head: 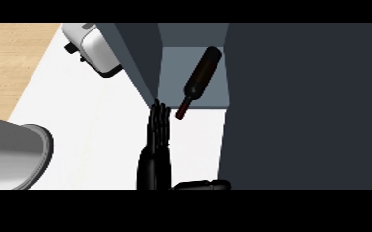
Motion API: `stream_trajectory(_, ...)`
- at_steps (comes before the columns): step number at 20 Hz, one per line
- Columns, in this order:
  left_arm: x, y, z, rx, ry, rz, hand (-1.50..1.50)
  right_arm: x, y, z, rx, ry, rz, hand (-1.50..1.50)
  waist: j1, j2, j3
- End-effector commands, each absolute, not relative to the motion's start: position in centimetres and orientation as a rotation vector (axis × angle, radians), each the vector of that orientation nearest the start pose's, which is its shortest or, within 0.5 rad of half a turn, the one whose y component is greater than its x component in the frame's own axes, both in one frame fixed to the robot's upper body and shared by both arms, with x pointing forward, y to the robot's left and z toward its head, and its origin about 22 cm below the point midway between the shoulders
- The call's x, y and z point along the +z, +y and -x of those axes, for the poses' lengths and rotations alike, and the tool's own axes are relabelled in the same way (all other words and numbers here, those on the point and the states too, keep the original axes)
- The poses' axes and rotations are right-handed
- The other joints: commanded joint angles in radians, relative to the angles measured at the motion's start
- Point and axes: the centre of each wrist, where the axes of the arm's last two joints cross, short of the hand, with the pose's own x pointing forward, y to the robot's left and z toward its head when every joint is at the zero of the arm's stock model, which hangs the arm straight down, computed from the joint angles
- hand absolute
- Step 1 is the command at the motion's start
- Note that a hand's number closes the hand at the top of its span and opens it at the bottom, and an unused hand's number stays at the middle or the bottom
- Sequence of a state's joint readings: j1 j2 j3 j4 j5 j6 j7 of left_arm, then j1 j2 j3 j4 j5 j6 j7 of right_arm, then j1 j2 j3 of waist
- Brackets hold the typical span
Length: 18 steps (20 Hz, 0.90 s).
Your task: Pick up the wine, place it into the cabinet and close the cabinet
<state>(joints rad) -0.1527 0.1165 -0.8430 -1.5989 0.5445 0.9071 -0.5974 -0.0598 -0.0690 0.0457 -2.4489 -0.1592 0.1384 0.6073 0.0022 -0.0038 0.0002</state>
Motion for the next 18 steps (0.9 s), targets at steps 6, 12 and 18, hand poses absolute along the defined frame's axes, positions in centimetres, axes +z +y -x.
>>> stream_trajectory(6,3.2,10.9,-13.4,0.210,-1.904,0.218,-1.50,20.3,-22.0,-14.5,0.316,-1.861,-0.343,-1.50,0.003,0.000,0.000)
stream_trajectory(12,4.7,15.0,-12.9,0.137,-1.912,0.259,-1.50,20.1,-22.2,-13.8,0.447,-1.814,-0.348,1.50,0.000,0.000,0.000)
stream_trajectory(18,4.2,16.4,-12.4,0.129,-1.921,0.257,-1.50,20.3,-21.0,-13.1,0.490,-1.796,-0.421,1.50,-0.003,0.001,-0.001)
